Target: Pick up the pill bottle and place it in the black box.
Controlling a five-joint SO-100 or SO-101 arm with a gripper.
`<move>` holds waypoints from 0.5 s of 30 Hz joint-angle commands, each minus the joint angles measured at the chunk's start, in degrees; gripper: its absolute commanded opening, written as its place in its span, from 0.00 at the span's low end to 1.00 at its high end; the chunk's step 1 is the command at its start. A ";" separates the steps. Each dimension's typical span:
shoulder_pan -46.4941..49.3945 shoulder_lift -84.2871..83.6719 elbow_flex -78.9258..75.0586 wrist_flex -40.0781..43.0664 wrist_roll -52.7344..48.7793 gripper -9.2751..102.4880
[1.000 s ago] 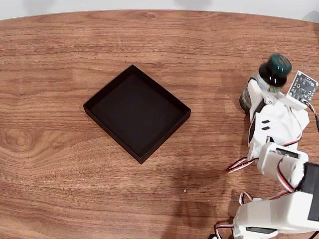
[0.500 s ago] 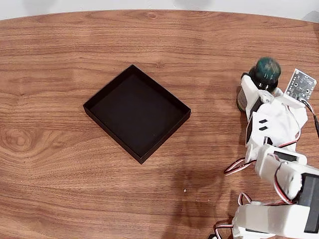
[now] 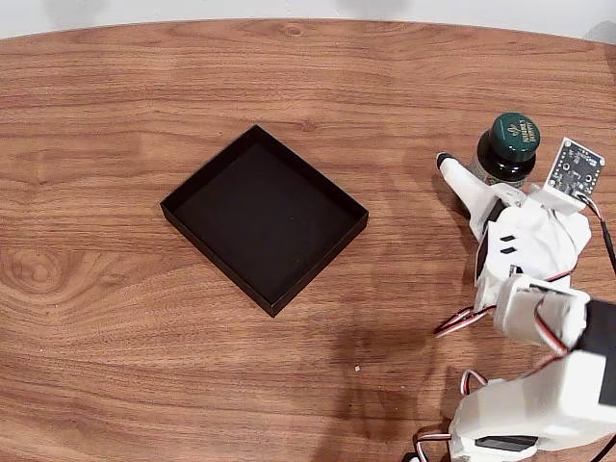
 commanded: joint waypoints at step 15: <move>-2.46 -10.11 -10.11 -10.20 -2.29 0.48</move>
